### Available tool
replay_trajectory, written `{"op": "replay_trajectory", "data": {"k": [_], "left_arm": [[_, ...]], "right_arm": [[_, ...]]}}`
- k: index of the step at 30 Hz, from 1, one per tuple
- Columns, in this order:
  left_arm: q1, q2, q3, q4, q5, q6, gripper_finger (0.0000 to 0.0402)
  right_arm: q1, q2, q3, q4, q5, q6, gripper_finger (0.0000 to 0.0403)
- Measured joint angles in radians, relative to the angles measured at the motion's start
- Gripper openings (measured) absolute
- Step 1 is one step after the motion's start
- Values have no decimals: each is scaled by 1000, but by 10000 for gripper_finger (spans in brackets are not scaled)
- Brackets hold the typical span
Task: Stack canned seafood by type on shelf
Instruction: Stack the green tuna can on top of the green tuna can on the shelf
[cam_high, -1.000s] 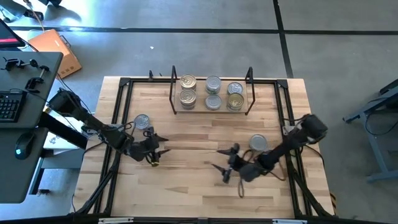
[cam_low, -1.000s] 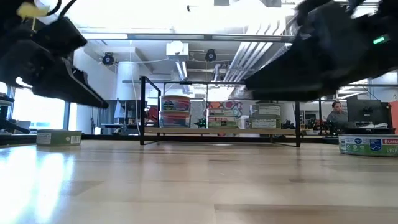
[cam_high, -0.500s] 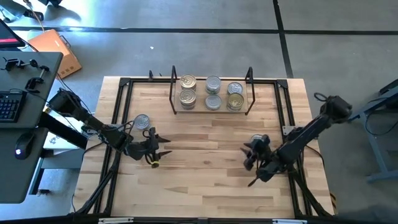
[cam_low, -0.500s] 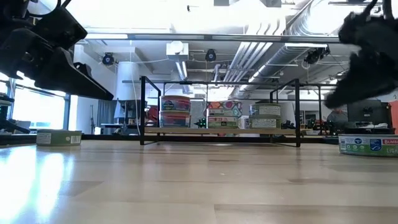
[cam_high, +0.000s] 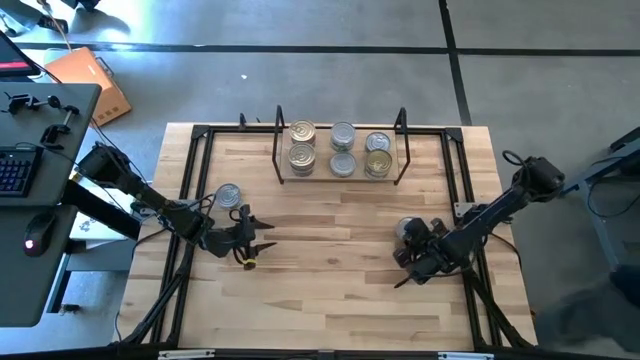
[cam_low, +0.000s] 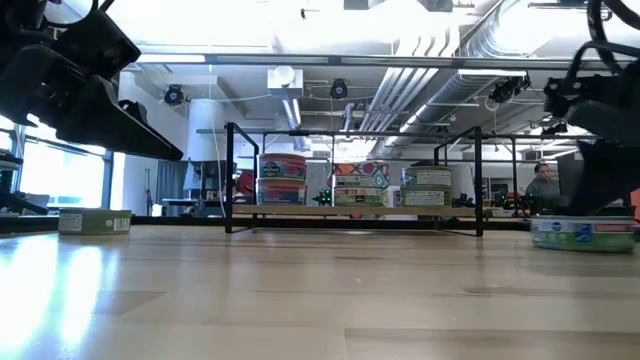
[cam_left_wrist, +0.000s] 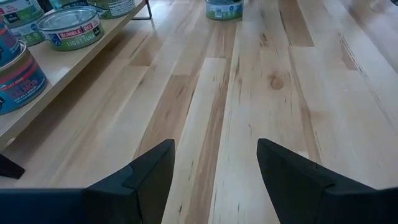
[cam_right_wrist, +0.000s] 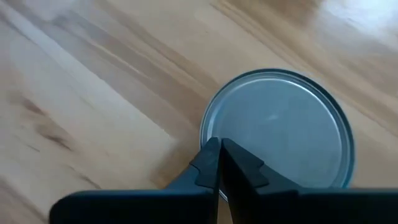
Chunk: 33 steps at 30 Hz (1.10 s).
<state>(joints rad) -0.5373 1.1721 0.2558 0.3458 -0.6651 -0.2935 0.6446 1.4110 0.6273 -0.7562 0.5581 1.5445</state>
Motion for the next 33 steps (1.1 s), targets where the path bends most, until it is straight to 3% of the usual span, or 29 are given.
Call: {"op": "replay_trajectory", "data": {"k": [9,17,26,33], "left_arm": [[0,0,0,95,1,50,220],[0,0,0,173,52,115,220],[15,0,0,176,60,115,220],[43,4,0,171,120,88,220]], "right_arm": [[-161,60,-2,442,-32,-351,1],[-355,293,63,915,-228,-730,0],[-402,657,524,923,-355,-1057,0],[-381,763,799,865,-393,-1263,0]]}}
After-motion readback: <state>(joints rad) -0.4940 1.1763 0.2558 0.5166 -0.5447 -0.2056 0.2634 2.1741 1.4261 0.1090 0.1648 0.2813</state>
